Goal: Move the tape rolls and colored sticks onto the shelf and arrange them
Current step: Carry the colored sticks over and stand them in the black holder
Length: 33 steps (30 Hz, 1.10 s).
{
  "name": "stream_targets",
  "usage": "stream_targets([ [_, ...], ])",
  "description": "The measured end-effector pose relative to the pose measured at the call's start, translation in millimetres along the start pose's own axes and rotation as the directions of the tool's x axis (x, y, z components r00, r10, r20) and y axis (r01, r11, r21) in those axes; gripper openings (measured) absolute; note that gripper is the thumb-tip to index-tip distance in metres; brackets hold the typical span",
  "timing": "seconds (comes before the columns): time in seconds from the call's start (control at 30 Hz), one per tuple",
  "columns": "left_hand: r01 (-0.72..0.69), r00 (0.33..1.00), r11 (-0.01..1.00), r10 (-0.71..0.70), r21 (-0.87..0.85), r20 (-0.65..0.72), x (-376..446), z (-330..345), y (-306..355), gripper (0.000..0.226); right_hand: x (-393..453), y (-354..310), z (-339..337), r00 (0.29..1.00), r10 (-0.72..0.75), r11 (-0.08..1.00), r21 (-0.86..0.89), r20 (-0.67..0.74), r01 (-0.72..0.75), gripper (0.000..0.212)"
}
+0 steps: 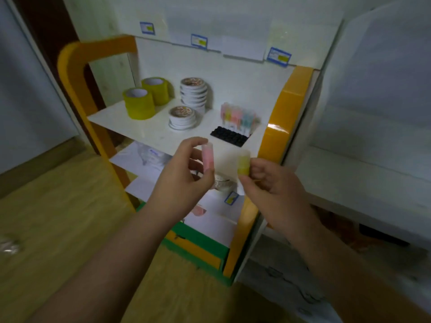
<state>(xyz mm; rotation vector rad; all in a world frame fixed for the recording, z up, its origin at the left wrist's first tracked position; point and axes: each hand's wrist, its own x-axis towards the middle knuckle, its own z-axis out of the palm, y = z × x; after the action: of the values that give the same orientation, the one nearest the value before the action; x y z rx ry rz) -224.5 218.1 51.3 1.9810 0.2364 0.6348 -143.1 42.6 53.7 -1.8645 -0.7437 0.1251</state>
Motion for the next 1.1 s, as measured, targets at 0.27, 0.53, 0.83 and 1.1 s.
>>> stream_targets([
  [0.27,0.003,0.997,0.998,0.002,0.064,-0.073,35,-31,-38,0.04,55,8,57,1.0,-0.01,0.998,0.057,-0.027,0.011,0.008],
  [0.53,0.046,0.998,0.998,-0.044,0.045,-0.054,121,-37,-75,0.031,134,33,92,0.994,-0.029,0.998,0.056,-0.107,0.035,0.024],
  [0.83,-0.118,0.993,0.992,0.117,0.038,0.014,215,-26,-93,0.039,190,52,91,0.954,0.157,0.986,0.089,-0.255,-0.139,0.007],
  [1.1,-0.207,0.972,0.974,0.195,0.09,0.129,283,4,-139,0.038,204,72,96,0.865,0.251,0.968,0.14,-0.434,-0.21,0.007],
])
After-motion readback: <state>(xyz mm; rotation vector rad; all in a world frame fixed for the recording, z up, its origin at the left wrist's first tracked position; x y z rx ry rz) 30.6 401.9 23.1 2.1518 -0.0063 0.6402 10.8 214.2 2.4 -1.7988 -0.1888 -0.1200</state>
